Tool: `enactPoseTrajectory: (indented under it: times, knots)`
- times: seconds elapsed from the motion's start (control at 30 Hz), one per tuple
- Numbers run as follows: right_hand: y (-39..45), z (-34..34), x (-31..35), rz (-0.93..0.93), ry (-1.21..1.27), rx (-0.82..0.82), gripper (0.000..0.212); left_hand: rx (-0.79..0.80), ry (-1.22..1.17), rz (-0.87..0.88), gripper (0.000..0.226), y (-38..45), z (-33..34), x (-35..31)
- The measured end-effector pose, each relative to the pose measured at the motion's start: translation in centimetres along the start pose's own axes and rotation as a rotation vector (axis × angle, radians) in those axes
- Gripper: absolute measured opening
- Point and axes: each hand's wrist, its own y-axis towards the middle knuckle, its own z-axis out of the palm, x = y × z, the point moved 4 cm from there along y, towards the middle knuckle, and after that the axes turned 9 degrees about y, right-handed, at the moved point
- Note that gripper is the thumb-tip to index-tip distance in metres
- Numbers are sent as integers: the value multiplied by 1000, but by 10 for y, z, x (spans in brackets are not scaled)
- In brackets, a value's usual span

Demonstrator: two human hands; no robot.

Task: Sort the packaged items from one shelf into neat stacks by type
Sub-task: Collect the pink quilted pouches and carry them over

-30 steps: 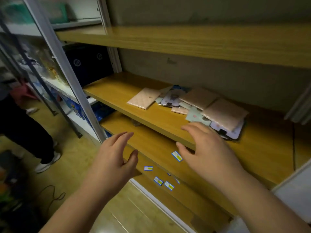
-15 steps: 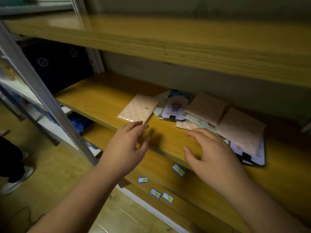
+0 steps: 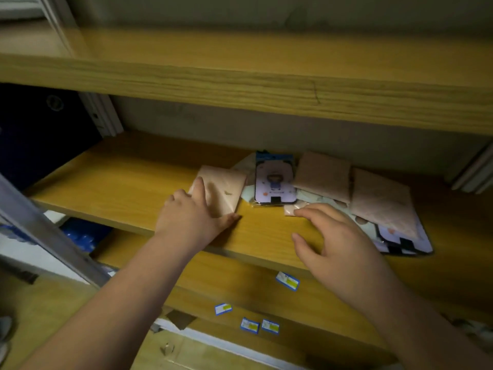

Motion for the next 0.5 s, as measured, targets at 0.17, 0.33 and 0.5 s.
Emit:
enactPoseTrajectory:
  times: [0.17,0.33,0.5]
  knots:
    - [-7,7,5,32,-25,-21,41,6,-424,-26,109,5,-5,21]
    - [-11,5,-2,90,-46,-41,40,102,-939,-14,57,10,-3,37]
    - [-17,5,-10,144,-93,-70,42,190,-1330,-28,19,4,3,35]
